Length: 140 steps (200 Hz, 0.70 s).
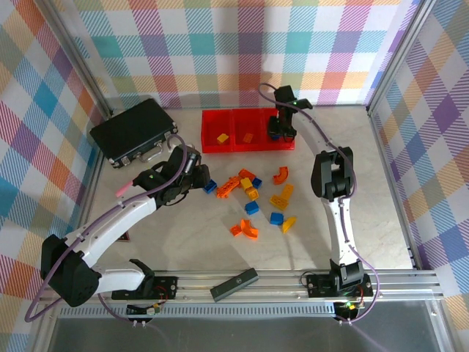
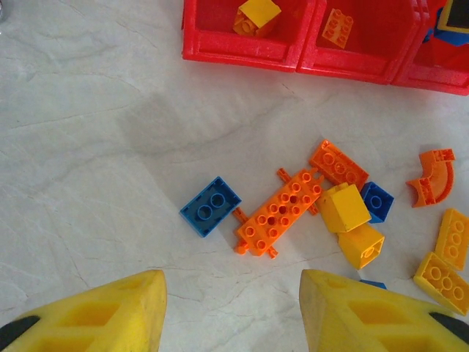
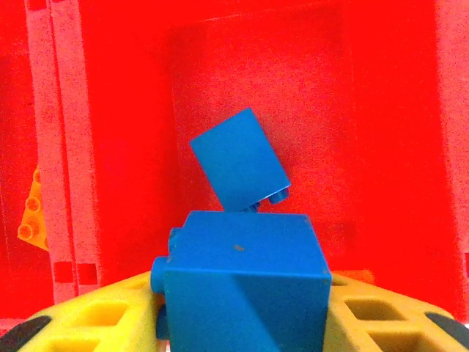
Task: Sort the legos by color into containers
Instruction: Place the lego in the container.
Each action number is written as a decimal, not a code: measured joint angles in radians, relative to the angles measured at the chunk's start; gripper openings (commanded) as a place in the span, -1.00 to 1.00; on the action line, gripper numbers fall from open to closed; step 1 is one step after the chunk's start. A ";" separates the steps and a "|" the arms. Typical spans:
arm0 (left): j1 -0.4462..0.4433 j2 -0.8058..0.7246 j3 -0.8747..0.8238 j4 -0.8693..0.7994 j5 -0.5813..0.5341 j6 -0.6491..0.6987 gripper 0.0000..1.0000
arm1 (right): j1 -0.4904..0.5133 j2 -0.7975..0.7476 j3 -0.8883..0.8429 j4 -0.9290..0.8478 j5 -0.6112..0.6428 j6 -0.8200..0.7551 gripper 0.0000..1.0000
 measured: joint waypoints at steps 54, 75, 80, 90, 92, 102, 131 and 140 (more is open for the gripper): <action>0.000 -0.017 0.000 0.000 -0.010 0.000 0.03 | 0.000 0.045 0.037 -0.001 0.000 0.001 0.06; 0.000 -0.017 0.000 0.000 -0.010 0.000 0.03 | -0.002 0.050 0.040 -0.010 0.002 0.005 0.20; 0.000 -0.017 0.000 0.000 -0.010 0.000 0.03 | -0.002 0.050 0.040 -0.013 0.002 0.004 0.23; 0.000 -0.017 0.000 0.000 -0.010 0.000 0.03 | -0.002 0.049 0.042 -0.018 -0.002 0.003 0.28; 0.000 -0.017 0.000 0.000 -0.010 0.000 0.03 | -0.002 0.049 0.043 -0.019 -0.003 0.002 0.29; 0.000 -0.017 0.000 0.000 -0.009 0.000 0.03 | -0.002 0.045 0.045 -0.023 -0.006 0.001 0.31; 0.000 -0.017 0.000 0.000 -0.009 0.000 0.03 | -0.002 0.015 0.038 -0.053 -0.008 0.001 0.33; 0.000 -0.017 0.000 0.000 -0.009 0.000 0.03 | -0.002 -0.009 0.019 -0.058 -0.010 0.001 0.33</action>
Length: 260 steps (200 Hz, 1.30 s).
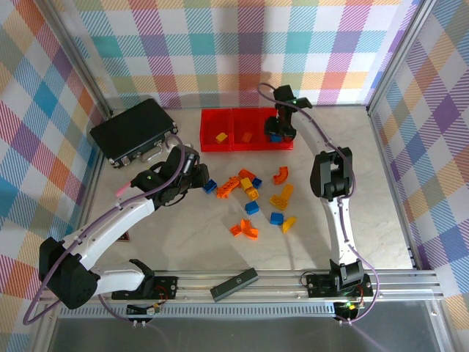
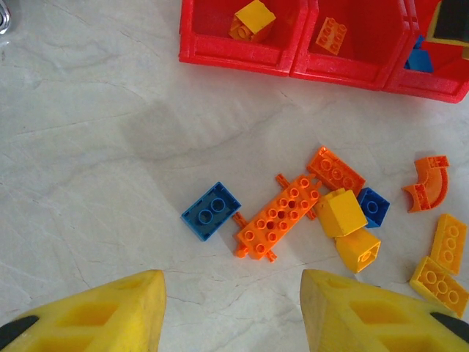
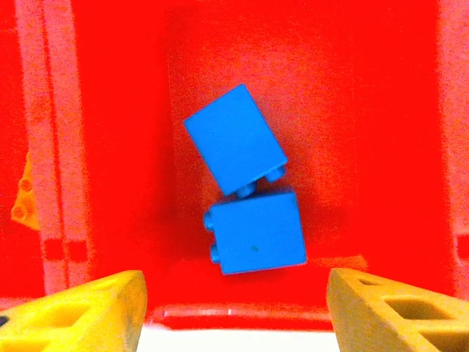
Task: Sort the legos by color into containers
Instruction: Place the lego in the container, then rotate the lego at the center of the table.
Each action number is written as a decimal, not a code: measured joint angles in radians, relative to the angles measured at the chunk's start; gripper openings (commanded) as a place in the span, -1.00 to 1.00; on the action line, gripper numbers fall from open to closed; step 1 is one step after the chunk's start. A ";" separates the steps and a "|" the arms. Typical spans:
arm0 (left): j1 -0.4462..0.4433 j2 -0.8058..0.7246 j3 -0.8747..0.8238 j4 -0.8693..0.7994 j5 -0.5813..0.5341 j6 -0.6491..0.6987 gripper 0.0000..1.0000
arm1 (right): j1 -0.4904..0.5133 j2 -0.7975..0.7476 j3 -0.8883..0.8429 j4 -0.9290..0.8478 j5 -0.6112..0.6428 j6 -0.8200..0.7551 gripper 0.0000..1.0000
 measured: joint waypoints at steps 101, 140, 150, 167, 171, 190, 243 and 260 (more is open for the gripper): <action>0.000 -0.008 0.000 -0.005 0.000 0.000 0.03 | 0.026 -0.571 -0.505 -0.006 -0.082 0.056 0.34; 0.000 -0.008 0.000 -0.007 0.000 0.000 0.03 | 0.065 -0.669 -0.680 -0.005 -0.116 0.079 0.34; 0.000 -0.008 0.000 -0.007 0.000 0.000 0.03 | 0.076 -0.686 -0.715 -0.003 -0.122 0.084 0.34; 0.000 -0.008 0.000 -0.007 0.000 0.000 0.03 | 0.094 -0.710 -0.769 0.004 -0.131 0.098 0.34; 0.000 -0.008 0.000 -0.007 0.000 0.000 0.03 | 0.098 -0.716 -0.782 0.006 -0.132 0.101 0.34; 0.000 -0.007 0.000 -0.007 -0.001 -0.001 0.03 | 0.112 -0.745 -0.848 0.029 -0.140 0.117 0.34; 0.000 -0.003 -0.002 -0.006 -0.002 -0.005 0.06 | 0.130 -0.778 -1.003 0.079 -0.150 0.153 0.34; 0.000 0.001 -0.003 -0.006 -0.001 -0.008 0.07 | 0.130 -0.778 -1.032 0.096 -0.149 0.161 0.34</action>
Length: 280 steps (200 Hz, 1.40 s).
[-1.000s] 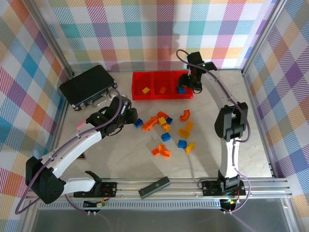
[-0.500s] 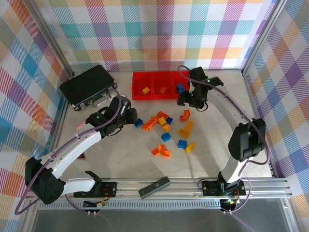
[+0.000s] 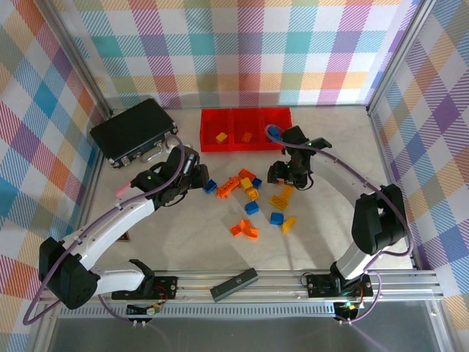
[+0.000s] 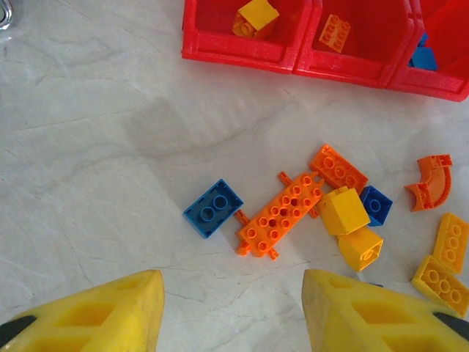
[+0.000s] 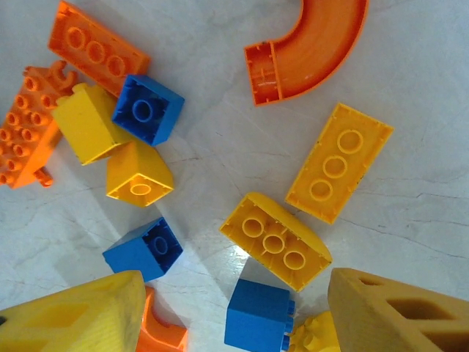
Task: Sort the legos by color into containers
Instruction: Rotate the lego at the center of the table.
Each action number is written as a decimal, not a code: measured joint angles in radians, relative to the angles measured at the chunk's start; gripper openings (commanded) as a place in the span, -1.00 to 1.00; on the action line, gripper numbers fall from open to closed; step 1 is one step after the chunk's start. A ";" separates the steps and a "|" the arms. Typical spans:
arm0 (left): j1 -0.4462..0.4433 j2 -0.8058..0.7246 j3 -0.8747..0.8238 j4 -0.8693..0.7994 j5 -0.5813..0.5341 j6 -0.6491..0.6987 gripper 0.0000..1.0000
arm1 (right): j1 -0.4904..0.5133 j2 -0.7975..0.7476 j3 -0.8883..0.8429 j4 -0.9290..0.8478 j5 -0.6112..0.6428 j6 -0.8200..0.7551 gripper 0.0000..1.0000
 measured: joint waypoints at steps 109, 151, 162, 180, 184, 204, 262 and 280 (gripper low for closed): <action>0.000 0.002 -0.019 0.010 0.003 -0.015 0.08 | 0.021 0.032 -0.149 0.103 -0.016 0.004 0.37; 0.000 0.002 -0.029 0.010 0.004 -0.019 0.08 | 0.034 0.071 -0.157 0.128 -0.023 -0.025 0.43; 0.000 0.002 -0.031 0.010 0.004 -0.019 0.08 | 0.035 0.082 -0.158 0.135 -0.027 -0.032 0.44; 0.000 0.002 -0.031 0.010 0.004 -0.019 0.08 | 0.035 0.095 -0.160 0.143 -0.033 -0.036 0.45; 0.000 0.002 -0.031 0.010 0.004 -0.019 0.08 | 0.036 0.097 -0.161 0.145 -0.035 -0.038 0.45; 0.000 0.002 -0.031 0.010 0.004 -0.019 0.08 | 0.040 0.099 -0.168 0.155 -0.042 -0.040 0.46; 0.000 0.016 -0.031 0.011 0.027 -0.019 0.08 | 0.069 0.100 -0.169 0.162 -0.074 -0.042 0.46; 0.000 0.020 -0.031 0.012 0.030 -0.019 0.08 | 0.081 0.100 -0.169 0.162 -0.087 -0.040 0.46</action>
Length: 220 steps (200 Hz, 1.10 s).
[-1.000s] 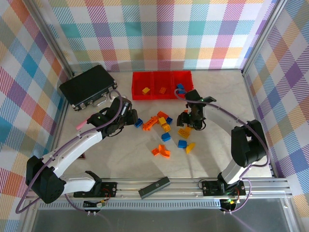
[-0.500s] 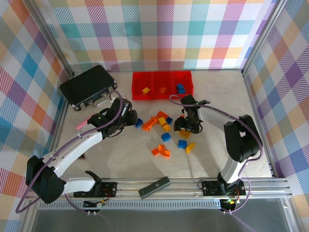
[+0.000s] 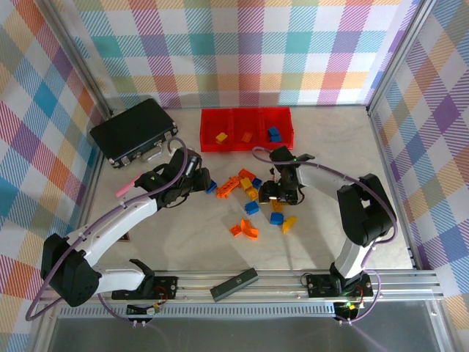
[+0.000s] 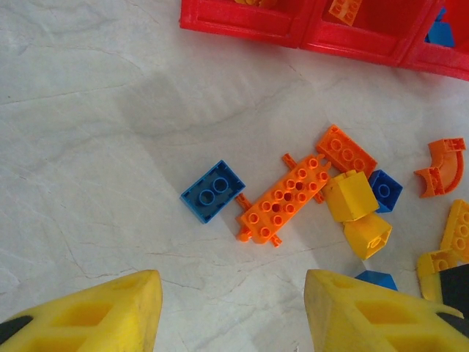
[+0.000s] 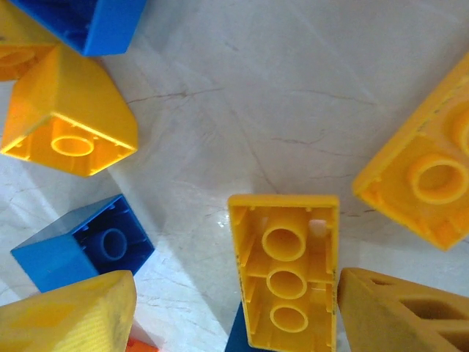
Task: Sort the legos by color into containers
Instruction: Rotate the lego at the center of the table, then pick up the lego from the center of the table.
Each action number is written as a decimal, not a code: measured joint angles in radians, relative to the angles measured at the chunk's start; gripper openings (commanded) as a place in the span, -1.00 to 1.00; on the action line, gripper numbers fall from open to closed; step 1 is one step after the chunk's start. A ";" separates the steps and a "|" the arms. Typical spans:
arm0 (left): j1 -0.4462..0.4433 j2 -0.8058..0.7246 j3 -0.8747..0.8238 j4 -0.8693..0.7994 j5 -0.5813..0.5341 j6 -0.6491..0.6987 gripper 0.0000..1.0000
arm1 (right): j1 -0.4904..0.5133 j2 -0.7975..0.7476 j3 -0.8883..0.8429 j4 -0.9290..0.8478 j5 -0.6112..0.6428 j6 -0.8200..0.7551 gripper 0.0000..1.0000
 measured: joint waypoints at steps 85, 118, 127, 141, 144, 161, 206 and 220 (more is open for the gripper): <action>0.000 0.000 0.000 0.000 -0.001 0.000 0.08 | 0.095 -0.043 0.064 -0.048 0.053 0.028 0.46; 0.000 -0.007 -0.002 -0.002 -0.011 0.000 0.08 | 0.166 -0.027 0.109 -0.040 0.073 0.056 0.46; 0.000 -0.018 -0.006 -0.003 -0.016 0.000 0.09 | 0.182 -0.011 0.122 -0.036 0.080 0.062 0.47; 0.000 -0.041 -0.012 -0.004 -0.025 0.000 0.11 | 0.198 0.019 0.134 -0.027 0.090 0.066 0.49; 0.000 -0.048 -0.013 -0.005 -0.028 0.000 0.11 | 0.201 0.029 0.136 -0.026 0.092 0.067 0.49; 0.000 -0.076 -0.017 -0.006 -0.038 0.000 0.12 | 0.216 0.070 0.145 -0.023 0.103 0.070 0.52; 0.000 -0.107 -0.019 -0.006 -0.058 0.000 0.13 | 0.229 0.150 0.158 -0.019 0.126 0.073 0.52; 0.000 -0.107 -0.019 -0.006 -0.061 0.000 0.13 | 0.233 0.159 0.159 -0.016 0.126 0.073 0.50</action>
